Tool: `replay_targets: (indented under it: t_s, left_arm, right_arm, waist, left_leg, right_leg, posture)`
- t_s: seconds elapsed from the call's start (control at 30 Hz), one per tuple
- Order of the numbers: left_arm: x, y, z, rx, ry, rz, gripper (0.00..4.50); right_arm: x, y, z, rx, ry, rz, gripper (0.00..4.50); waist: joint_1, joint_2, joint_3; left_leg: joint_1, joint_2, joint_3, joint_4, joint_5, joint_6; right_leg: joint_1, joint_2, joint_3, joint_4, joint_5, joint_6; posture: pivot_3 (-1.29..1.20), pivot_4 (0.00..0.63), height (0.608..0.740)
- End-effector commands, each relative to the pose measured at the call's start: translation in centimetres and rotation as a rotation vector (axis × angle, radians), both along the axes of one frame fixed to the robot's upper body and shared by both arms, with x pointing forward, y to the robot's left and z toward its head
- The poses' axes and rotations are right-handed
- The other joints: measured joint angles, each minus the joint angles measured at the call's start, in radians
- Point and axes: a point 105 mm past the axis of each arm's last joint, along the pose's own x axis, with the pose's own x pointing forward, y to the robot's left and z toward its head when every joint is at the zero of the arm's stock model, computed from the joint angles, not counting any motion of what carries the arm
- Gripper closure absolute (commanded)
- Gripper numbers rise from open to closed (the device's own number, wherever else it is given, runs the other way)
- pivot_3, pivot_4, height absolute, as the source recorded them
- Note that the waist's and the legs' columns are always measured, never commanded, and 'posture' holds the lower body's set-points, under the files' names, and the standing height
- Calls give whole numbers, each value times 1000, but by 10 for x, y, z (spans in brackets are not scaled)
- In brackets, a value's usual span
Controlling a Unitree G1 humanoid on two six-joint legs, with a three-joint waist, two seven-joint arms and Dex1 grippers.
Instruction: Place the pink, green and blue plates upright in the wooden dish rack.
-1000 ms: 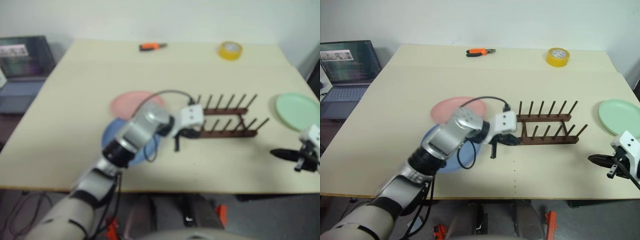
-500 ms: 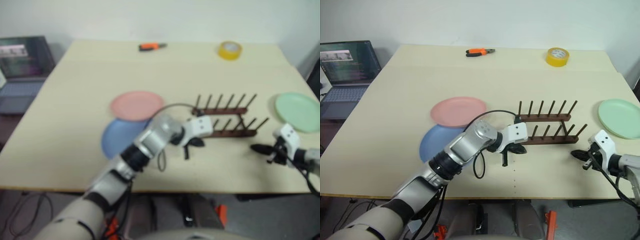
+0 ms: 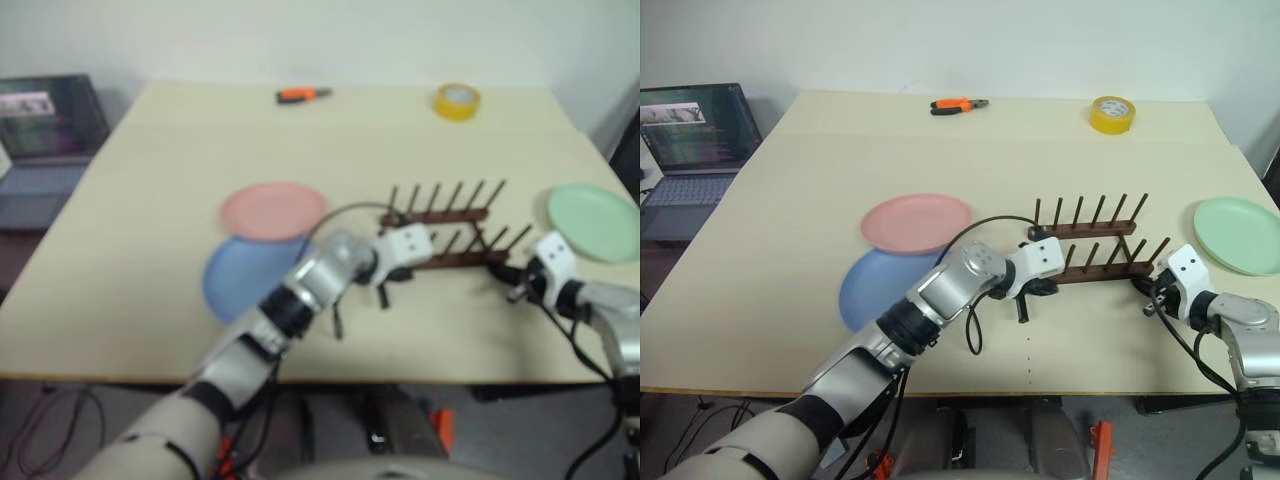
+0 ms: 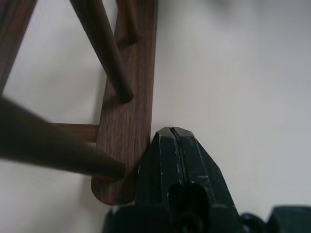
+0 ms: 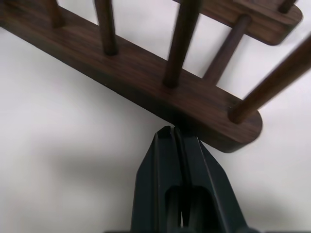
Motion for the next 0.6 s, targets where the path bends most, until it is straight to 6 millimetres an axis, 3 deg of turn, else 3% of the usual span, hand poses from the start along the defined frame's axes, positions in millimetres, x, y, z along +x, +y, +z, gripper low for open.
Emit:
replay_targets:
  t_s: [0.03, 0.2, 0.6]
  left_arm:
    - [14, 2, 11, -18, -57, 56, 4500]
    - [21, 5, 12, -22, -71, 91, 4500]
    - [46, 13, 16, -7, -157, 176, 4500]
  right_arm:
    - [12, 9, 5, -11, -49, 12, 4444]
    - [26, 28, 14, 11, -101, 38, 4444]
    - [51, 44, 19, 11, -150, 50, 4444]
  waist:
    - [-1, 0, 0]
    - [-2, 0, 0]
    - [0, 0, 0]
  left_leg:
    - [0, 0, 0, 0, 0, 0]
    - [0, 0, 0, 0, 0, 0]
    - [-1, 0, 0, -1, 0, 0]
  right_leg:
    - [0, 0, 0, 0, 0, 0]
    - [0, 0, 0, 0, 0, 0]
    - [-1, 0, 1, -1, 0, 0]
  posture:
    - [0, 150, 740]
    - [0, 150, 740]
    - [0, 150, 740]
